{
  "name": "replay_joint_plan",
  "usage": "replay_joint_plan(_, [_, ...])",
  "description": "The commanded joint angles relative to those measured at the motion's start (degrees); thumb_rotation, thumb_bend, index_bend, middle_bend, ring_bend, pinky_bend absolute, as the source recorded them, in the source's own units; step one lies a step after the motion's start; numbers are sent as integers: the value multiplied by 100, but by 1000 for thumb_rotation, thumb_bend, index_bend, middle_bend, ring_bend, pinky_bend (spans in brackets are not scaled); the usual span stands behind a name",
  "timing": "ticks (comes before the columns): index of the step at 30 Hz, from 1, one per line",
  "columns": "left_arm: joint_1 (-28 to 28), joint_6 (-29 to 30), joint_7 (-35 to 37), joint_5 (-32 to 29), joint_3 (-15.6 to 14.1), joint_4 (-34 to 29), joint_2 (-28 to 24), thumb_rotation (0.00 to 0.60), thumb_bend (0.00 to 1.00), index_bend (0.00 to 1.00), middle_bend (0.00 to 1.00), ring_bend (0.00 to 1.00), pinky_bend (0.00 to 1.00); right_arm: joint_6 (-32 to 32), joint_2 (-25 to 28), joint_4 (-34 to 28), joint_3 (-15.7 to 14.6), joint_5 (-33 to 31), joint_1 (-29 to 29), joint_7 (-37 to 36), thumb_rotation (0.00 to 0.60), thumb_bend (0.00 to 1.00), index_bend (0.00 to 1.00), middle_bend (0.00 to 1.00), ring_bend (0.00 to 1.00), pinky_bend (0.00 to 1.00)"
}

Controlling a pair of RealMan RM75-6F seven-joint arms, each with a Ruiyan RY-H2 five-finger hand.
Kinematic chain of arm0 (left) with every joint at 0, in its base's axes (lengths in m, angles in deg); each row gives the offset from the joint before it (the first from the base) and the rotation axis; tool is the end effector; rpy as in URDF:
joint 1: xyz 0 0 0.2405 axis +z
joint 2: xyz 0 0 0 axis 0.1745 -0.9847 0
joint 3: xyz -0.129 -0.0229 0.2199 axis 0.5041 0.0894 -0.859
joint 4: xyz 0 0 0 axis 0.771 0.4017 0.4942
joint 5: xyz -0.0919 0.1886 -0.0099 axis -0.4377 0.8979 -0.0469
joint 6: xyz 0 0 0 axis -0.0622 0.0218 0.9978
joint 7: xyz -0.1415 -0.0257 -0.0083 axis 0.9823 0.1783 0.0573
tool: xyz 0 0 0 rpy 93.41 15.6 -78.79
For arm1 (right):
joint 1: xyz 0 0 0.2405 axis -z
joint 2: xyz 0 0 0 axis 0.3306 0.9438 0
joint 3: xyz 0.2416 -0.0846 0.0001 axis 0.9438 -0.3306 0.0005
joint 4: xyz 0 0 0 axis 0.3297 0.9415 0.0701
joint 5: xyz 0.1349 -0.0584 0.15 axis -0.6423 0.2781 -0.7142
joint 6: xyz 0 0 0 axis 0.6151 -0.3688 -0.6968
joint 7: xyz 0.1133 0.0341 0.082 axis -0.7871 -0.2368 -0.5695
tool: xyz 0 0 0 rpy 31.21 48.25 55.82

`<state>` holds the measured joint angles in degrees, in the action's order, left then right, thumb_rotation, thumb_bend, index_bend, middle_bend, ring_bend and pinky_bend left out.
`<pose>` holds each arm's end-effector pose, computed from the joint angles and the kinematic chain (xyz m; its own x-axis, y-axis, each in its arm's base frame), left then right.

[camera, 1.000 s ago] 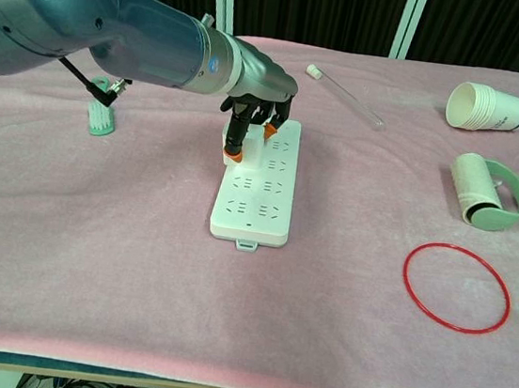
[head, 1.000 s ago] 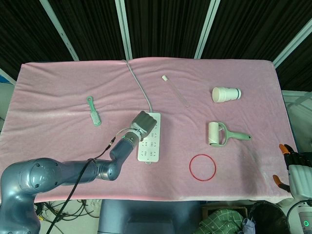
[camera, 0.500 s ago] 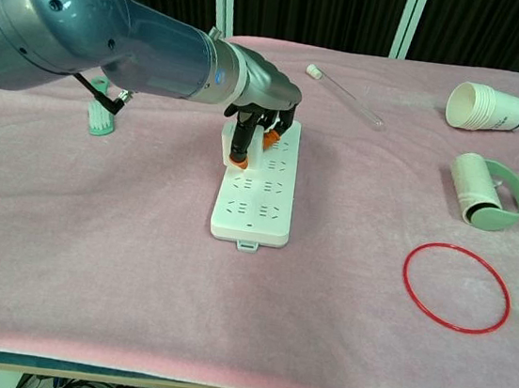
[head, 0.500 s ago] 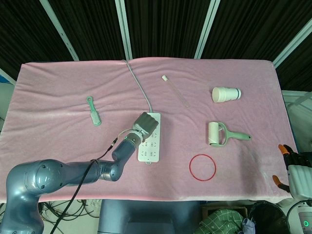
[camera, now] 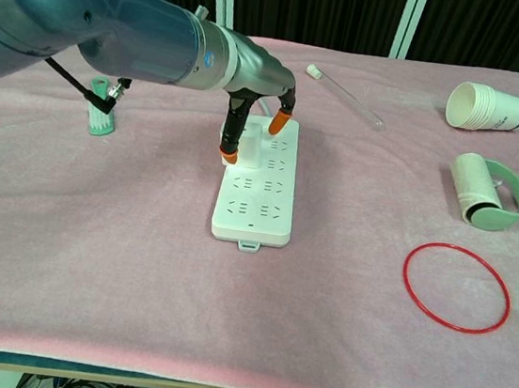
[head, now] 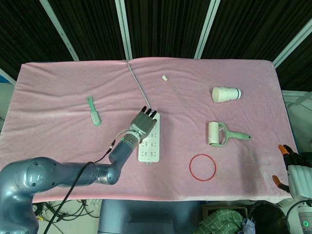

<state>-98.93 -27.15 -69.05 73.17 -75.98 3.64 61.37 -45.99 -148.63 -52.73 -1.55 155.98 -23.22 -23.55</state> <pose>0.0052 0.3976 -0.0622 0.8507 0.2354 0.4700 0.5155 -0.5486 -0.6583 -0.3268 -0.1703 0.1705 0.5007 -0.1585 0.8510 -0.8438 0.1297 0.5207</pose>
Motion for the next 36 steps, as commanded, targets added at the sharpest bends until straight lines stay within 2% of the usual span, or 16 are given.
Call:
replay_joint_plan(1, [71,460,85,63,203,-694,-477,600,93,192,9,0,0,6,3,1,-1,-8,-1,7,600,161,42,78,181,168])
replay_joint_plan(5, [267,1249,128,15,265,-1964,-1325,600,93,179,20,0,0,24,8,-6,7,-57,-1,5,600,162,42,78,181,168])
replay_joint_plan(8, [668,1975,217,388,4,-3212,-2206,600,93,179,24,0,0,3,9,-17,20,-80,7,17,600,161,42,78,181,168])
replay_joint_plan(10, [1004,2368,309,761,-301,-3827,-2690,600,93,179,24,0,0,-17,7,-26,22,-82,15,25,600,161,42,78,181,168])
replay_joint_plan(12, [1591,2815,617,1473,-755,-4420,-3268,600,93,179,25,0,0,-36,6,-37,16,-71,23,53,600,161,42,78,181,168])
replay_joint_plan(15, [2544,3259,1235,2765,-1470,-4726,-3864,600,93,179,26,0,0,-61,-5,-52,17,-63,26,97,600,161,42,78,181,168])
replay_joint_plan(17, [3190,3493,1776,3707,-1879,-4628,-4143,600,93,182,29,0,0,-72,-15,-70,23,-71,26,126,600,161,42,78,181,168])
replay_joint_plan(20, [4027,3881,2637,4745,-2280,-4285,-4381,600,93,193,34,0,0,-86,-27,-85,15,-64,31,179,600,161,41,78,181,168])
replay_joint_plan(24, [5079,4374,3913,6063,-2599,-3421,-4390,600,93,195,37,0,0,-104,-44,-97,24,-91,36,222,600,161,42,78,181,168])
replay_joint_plan(27, [5671,4667,4496,6638,-2641,-2844,-4273,600,93,195,40,0,0,-116,-48,-101,31,-97,39,229,600,161,42,78,181,168])
replay_joint_plan(30, [6161,4974,4965,7061,-2481,-2344,-4038,600,93,196,45,0,0,-108,-54,-97,32,-99,35,227,600,162,42,78,181,168])
replay_joint_plan(36, [6551,4815,4982,7189,-2249,-2008,-3924,600,93,197,42,0,0,-64,-70,-79,41,-92,1,217,600,161,42,78,181,168])
